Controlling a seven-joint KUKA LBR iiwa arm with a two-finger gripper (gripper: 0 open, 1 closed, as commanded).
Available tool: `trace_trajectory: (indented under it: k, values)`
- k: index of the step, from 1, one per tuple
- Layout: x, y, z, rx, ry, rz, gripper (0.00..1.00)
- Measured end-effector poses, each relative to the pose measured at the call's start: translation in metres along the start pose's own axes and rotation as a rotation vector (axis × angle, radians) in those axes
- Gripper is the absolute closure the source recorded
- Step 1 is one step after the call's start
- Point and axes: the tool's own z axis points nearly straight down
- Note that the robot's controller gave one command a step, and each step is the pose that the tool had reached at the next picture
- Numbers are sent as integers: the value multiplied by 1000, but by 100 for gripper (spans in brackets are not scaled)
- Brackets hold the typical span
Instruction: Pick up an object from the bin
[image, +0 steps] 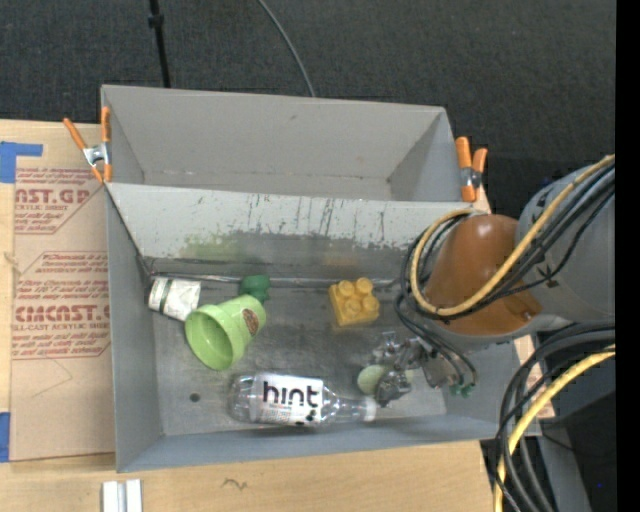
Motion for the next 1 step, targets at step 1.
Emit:
trace_trajectory:
  k: [1]
  values:
    - [-2, 0, -16, 1, -6, 0, 100]
